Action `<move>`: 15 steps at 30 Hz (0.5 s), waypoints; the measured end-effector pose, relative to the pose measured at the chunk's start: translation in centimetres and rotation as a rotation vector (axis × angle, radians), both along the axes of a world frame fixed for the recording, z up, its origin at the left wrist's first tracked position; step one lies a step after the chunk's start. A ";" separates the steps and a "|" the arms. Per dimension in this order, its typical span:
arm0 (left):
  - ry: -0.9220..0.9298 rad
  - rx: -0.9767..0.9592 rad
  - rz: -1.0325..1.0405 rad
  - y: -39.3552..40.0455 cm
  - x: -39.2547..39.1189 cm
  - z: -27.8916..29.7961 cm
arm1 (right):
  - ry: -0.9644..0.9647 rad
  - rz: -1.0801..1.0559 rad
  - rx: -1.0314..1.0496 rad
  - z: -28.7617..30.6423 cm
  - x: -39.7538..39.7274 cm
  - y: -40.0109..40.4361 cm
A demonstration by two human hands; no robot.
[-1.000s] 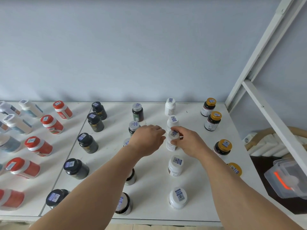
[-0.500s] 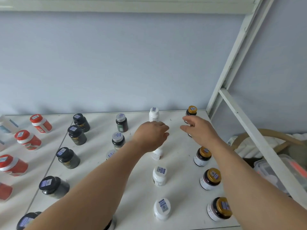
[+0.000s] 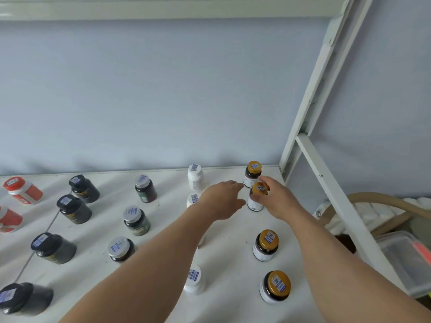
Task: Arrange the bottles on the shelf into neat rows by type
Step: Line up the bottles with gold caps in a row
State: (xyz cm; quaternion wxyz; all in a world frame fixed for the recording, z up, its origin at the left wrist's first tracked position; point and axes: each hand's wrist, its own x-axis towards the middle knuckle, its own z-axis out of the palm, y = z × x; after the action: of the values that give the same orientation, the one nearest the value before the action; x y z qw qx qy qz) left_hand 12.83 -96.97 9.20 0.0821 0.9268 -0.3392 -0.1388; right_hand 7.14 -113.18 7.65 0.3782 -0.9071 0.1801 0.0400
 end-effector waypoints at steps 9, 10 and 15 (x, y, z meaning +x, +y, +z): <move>0.146 -0.006 0.018 -1.8 1.8 -1.2 | 0.017 0.012 0.015 -0.6 0.8 -0.9; 0.197 -0.039 0.039 -1.8 2.1 -1.3 | 0.015 0.019 0.022 -0.3 0.9 -1.0; 0.372 -0.161 0.005 -1.7 3.0 -0.4 | -0.021 0.034 0.007 1.5 1.1 -1.2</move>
State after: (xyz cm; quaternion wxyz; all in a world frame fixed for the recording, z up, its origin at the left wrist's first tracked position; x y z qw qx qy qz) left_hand 15.86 -98.63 8.80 0.2176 0.8765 -0.3257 -0.2800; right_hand 8.26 -114.41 9.14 0.3823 -0.9092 0.1605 0.0376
